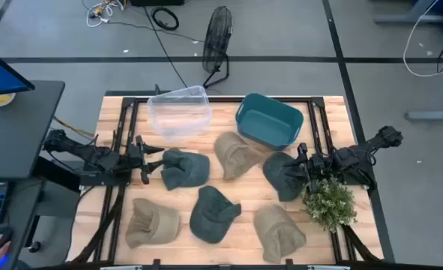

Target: Pick & Place hat

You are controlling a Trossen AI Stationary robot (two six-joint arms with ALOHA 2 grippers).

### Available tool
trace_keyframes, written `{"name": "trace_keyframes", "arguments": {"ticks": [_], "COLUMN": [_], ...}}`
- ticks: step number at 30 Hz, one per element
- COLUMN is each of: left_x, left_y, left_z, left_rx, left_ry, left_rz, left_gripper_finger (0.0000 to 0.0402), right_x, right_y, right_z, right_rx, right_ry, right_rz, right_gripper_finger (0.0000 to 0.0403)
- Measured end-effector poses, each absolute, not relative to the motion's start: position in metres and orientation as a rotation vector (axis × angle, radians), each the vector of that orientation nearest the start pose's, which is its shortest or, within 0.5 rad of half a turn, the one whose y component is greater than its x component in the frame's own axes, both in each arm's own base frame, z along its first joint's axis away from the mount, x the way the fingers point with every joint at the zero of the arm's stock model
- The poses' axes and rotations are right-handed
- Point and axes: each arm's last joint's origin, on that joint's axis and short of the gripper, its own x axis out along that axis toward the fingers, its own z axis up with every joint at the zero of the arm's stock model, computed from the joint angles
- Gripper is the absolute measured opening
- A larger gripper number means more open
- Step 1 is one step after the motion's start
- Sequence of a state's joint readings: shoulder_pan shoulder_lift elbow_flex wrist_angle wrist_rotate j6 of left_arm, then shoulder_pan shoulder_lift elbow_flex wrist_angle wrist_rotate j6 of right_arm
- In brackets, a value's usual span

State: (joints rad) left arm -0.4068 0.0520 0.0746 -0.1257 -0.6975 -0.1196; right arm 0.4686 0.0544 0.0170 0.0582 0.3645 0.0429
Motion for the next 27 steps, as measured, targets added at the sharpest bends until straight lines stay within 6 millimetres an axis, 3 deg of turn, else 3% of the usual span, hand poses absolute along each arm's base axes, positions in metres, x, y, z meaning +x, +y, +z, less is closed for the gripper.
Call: {"name": "trace_keyframes", "arguments": {"ticks": [14,19,27], "left_x": [0.0894,0.0895,0.0895], "left_y": [-0.0183,-0.0183,-0.0183], "left_z": [0.1734,0.1734,0.1735], "left_rx": [-0.016,-0.017,-0.016], "left_ry": [0.078,0.078,0.077], "left_rz": [0.293,0.293,0.293], "left_gripper_finger": [0.0225,0.0225,0.0225], "right_x": [0.0923,0.0923,0.0923], "right_y": [0.0351,0.0351,0.0351], "right_z": [0.1706,0.1707,0.1707], "right_rx": [0.051,-0.073,-0.055], "right_ry": [-0.017,-0.024,-0.023], "right_rz": [0.104,0.102,0.102], "right_gripper_finger": [0.0139,0.0139,0.0139]}}
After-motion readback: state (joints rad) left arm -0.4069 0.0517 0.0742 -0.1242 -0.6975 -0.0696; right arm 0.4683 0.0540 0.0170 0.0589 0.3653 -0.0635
